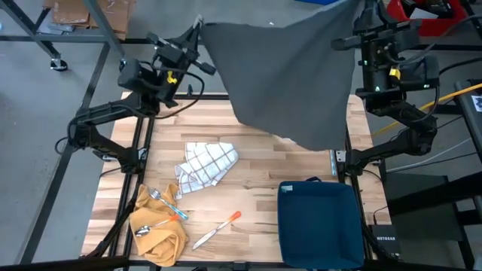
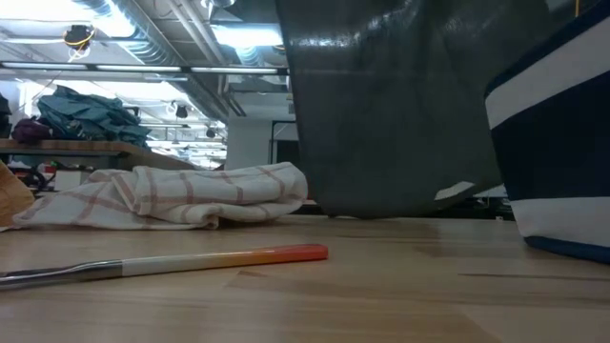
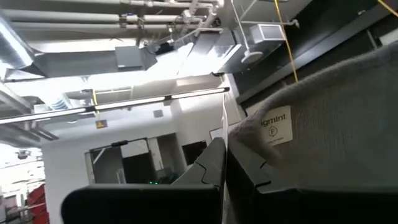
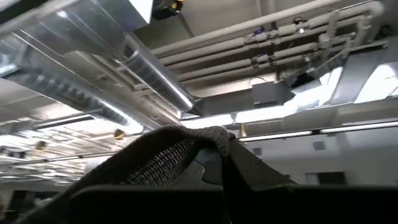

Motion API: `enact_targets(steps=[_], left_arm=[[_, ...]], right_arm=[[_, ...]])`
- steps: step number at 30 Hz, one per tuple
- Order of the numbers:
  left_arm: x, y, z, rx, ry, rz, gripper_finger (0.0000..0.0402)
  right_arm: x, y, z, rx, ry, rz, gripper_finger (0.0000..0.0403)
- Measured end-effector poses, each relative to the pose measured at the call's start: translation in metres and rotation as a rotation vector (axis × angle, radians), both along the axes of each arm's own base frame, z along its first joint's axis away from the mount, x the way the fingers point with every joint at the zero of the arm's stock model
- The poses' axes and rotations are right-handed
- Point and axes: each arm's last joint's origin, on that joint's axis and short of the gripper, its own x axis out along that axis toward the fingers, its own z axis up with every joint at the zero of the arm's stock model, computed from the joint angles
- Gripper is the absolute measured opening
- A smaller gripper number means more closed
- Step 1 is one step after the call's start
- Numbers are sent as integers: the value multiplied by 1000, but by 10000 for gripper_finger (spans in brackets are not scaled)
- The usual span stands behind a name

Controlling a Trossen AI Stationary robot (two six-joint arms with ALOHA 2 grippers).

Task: Fold towel
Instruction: Fold the grey towel

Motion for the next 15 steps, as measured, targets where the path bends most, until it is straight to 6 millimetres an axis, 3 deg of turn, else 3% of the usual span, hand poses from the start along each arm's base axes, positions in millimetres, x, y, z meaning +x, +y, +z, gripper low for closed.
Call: enact_targets(steps=[9, 15], left_arm=[[-11, 28, 1, 5, -40, 59, 0], [-25, 41, 15, 34, -99, 77, 0]], right_arm=[[-2, -42, -10, 127, -16, -19, 1], [-10, -74, -17, 143, -14, 121, 1]])
